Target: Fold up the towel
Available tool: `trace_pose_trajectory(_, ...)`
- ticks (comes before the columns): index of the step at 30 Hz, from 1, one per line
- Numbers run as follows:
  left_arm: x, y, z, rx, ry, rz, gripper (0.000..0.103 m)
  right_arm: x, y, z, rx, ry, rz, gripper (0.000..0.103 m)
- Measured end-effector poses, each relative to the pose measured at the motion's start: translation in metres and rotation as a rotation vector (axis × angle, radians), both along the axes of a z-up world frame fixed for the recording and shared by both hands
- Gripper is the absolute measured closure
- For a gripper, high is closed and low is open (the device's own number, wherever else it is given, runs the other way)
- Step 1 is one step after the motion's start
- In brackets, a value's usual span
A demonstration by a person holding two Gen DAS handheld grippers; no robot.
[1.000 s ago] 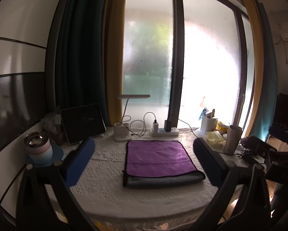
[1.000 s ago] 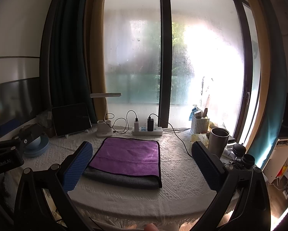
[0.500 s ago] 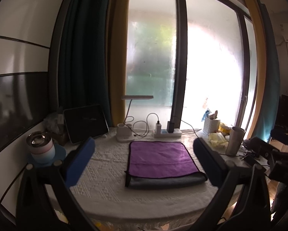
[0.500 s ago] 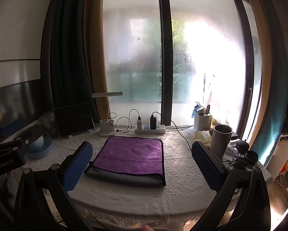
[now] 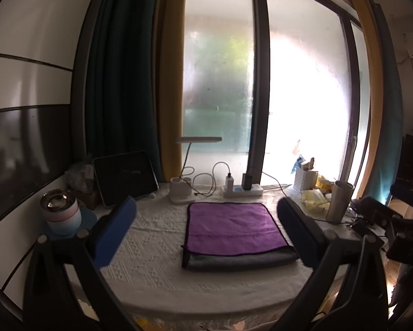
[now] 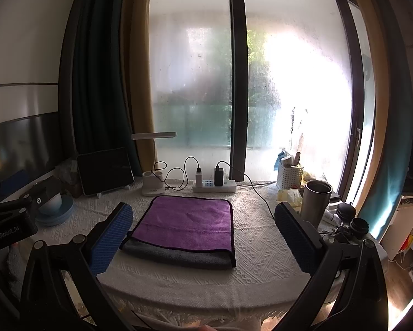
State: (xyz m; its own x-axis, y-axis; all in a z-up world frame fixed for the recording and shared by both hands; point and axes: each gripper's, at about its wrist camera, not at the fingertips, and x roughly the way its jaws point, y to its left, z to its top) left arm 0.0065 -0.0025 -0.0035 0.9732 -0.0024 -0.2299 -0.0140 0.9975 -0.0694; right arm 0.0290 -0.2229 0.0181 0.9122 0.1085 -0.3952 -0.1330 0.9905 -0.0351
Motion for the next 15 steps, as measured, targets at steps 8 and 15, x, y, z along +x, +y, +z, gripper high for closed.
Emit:
trace_pose_trajectory(8,-0.0004,-0.0003,-0.0006,0.005,0.002,0.001,0.000,0.0003,0.0006,0.0003,-0.001,-0.001,-0.001,0.000)
trace_pose_trajectory(15,-0.0007,-0.0003,-0.0009,0.004,0.002,0.001,0.000,0.0007,-0.0001,0.0009,-0.002,0.000,0.001,0.000)
